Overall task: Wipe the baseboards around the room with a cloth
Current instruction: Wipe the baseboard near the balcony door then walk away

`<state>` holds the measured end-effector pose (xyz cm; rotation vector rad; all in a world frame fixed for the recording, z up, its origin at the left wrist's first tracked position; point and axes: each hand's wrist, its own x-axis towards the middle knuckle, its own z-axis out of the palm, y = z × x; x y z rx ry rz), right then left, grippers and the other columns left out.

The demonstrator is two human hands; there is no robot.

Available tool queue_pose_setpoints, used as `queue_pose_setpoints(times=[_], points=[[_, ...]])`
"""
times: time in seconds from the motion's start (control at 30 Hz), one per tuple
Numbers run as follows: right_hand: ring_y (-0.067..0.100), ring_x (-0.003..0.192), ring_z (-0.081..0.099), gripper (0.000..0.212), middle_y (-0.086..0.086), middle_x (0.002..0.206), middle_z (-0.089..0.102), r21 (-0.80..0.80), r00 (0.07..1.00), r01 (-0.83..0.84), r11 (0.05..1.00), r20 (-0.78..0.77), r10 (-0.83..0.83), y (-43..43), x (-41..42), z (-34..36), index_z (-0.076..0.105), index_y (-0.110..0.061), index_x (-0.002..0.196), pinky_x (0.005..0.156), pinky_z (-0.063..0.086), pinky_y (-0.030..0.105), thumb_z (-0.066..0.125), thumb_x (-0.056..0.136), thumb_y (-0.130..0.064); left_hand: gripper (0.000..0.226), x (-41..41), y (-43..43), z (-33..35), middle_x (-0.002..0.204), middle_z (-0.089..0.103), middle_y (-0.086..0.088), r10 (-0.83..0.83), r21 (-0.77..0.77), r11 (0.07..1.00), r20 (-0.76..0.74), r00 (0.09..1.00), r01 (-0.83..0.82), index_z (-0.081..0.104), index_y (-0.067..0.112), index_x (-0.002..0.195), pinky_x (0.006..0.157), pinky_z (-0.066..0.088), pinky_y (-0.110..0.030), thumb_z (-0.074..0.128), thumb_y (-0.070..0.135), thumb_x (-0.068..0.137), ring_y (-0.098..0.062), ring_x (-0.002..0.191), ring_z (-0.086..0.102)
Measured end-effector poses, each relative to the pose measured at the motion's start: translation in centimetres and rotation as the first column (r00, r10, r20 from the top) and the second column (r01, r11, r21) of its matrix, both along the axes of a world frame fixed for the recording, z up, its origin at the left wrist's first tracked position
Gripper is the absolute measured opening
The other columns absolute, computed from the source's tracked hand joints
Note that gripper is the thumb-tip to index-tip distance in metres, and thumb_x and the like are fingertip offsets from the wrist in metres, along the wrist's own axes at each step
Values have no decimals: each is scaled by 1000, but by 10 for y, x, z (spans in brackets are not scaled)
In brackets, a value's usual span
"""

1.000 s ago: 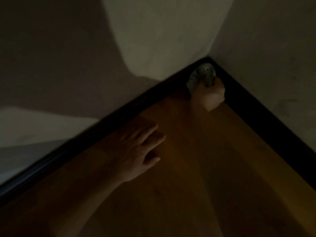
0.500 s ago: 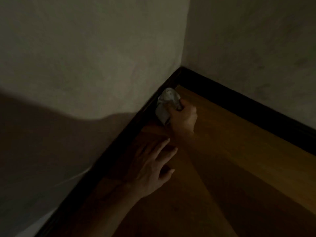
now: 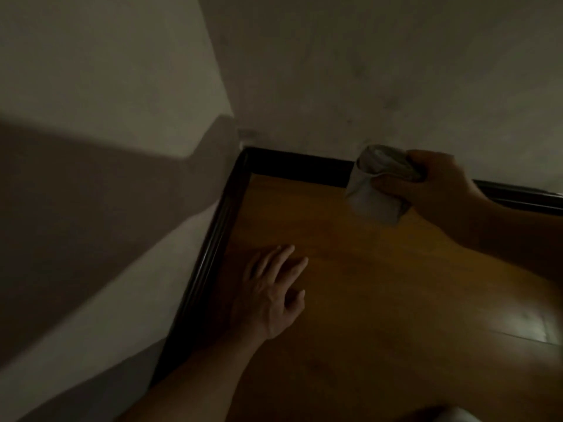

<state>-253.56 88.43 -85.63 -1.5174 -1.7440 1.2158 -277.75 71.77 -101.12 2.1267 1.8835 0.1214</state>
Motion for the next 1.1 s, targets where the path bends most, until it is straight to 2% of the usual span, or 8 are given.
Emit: queue_pose_setpoints(times=[0.13,0.27,0.4,0.53,0.73,0.83,0.97,1.1], points=[[21,86,66,16,-2,94,67,-13,991,65,998,114,-63,-11,1,-1,60,-37,89,79,57,51,74,86,-31,59,0,-1,1,162,32,5,12,3,1000,13,1000,-12,42,40,150,119,25,-49,43,55,93,-21,146,32],[8,76,63,16,-16,83,63,55,961,240,969,130,-246,-28,-27,-44,61,-36,95,53,49,24,74,85,-37,59,1,-1,1,160,36,3,98,15,995,46,994,-99,47,38,147,118,27,-51,45,53,90,-23,145,35],[-4,67,55,16,-19,74,58,151,936,300,942,143,-322,-25,-75,-93,67,-27,98,45,38,8,71,86,-37,59,0,-1,-2,156,43,2,188,80,978,87,978,-195,53,35,144,114,33,-54,47,51,88,-24,142,40],[12,81,61,24,-1,93,66,265,944,294,918,68,-322,-4,-134,-124,69,-17,110,62,45,22,67,90,-29,61,1,1,-9,155,44,3,184,106,976,72,980,-190,51,38,144,114,28,-50,49,51,85,-25,141,41],[27,79,62,25,2,87,62,430,923,276,860,129,-361,14,-187,-140,68,-13,95,61,51,40,64,85,-36,63,-1,1,-16,155,44,2,180,125,974,72,981,-188,50,38,144,114,27,-52,52,51,83,-25,140,42],[28,79,63,21,1,87,62,436,870,384,814,125,-477,11,-184,-146,66,-15,90,58,50,38,64,85,-35,64,-1,3,-15,153,47,1,177,150,971,77,981,-187,54,36,142,113,30,-54,53,49,79,-25,138,44],[27,77,61,35,0,86,60,424,908,289,858,162,-386,13,-191,-141,64,-14,87,57,44,35,57,81,-47,64,0,2,-13,153,47,0,176,140,973,62,982,-183,55,34,142,112,32,-56,54,47,79,-26,138,45],[28,79,61,22,1,86,60,451,821,432,781,162,-548,9,-162,-147,63,-13,86,56,38,32,63,84,-35,65,-2,4,-13,148,52,1,168,154,972,57,984,-175,57,36,140,112,32,-55,57,47,76,-25,138,47]])
